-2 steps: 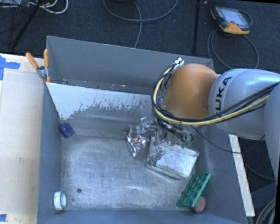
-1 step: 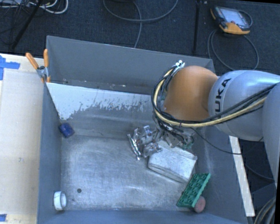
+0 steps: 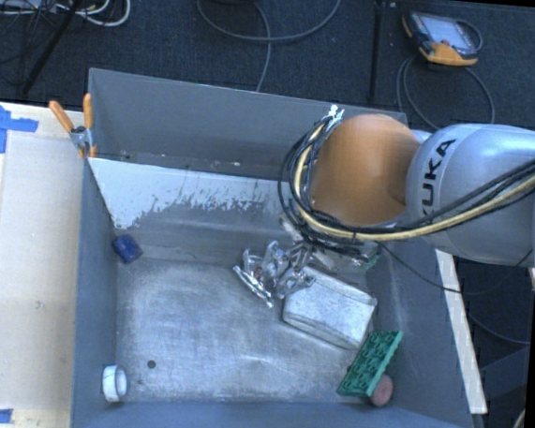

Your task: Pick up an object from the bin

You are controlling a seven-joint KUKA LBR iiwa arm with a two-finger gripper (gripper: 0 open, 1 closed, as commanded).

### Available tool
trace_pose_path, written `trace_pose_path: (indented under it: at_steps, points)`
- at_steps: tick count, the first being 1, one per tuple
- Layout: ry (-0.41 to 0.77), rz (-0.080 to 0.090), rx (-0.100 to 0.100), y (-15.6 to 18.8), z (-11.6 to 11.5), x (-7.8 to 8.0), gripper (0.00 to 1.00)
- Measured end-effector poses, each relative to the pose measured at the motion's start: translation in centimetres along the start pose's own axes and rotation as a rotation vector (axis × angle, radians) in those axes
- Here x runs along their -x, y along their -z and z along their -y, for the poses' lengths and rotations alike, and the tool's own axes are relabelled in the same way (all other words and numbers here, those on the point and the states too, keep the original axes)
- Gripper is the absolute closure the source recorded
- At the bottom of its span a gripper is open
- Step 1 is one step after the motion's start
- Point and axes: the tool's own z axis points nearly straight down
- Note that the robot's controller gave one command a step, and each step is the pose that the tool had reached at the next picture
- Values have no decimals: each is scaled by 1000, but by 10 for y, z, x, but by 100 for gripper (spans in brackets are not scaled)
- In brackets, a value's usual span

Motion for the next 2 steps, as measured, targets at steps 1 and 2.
trace_pose_path:
  at_steps: [1, 2]
  points:
    - [-6, 2, -2, 43, -1, 11, 100]
    - [-24, 2, -2, 90, -4, 9, 100]
